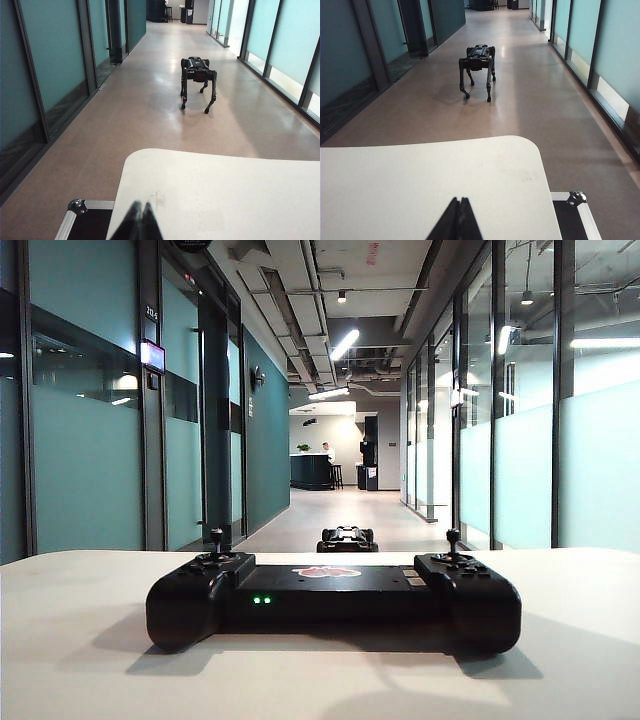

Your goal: Push the left joystick on the remote control sitting on the white table forward to make the robot dog walk in a straight line until it approaches the door.

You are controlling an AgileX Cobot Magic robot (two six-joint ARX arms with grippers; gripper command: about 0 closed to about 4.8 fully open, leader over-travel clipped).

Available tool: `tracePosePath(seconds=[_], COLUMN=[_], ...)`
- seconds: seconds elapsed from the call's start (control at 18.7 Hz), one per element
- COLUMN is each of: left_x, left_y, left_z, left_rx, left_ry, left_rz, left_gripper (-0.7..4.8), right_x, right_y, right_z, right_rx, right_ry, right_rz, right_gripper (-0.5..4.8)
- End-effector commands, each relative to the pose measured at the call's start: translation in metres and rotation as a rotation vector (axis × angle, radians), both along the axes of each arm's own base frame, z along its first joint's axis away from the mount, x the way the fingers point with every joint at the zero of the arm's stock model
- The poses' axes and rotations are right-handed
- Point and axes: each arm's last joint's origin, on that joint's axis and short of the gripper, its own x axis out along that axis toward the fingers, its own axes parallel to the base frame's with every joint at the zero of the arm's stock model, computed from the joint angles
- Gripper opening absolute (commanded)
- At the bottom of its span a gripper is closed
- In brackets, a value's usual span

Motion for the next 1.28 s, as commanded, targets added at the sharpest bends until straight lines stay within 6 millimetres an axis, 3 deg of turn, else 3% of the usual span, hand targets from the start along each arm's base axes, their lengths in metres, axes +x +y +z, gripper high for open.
tracePosePath(seconds=[0.05,0.59,1.02,1.28], left_x=[0.000,-0.001,-0.011,0.001], left_y=[0.000,0.000,0.000,-0.002], left_z=[0.003,0.008,0.056,0.084], left_rx=[0.001,0.001,-0.081,-0.116], left_ry=[-0.023,-0.054,-0.107,-0.029], left_rz=[-0.004,-0.005,-0.012,-0.082], left_gripper=[-0.05,-0.05,-0.05,-0.05], right_x=[0.000,0.000,-0.018,-0.019], right_y=[0.000,0.000,-0.001,-0.001], right_z=[0.000,0.006,0.062,0.100], right_rx=[0.001,-0.002,0.006,0.009], right_ry=[-0.017,-0.063,-0.134,-0.062], right_rz=[-0.005,-0.004,-0.054,-0.047], right_gripper=[-0.06,-0.06,-0.06,-0.06])
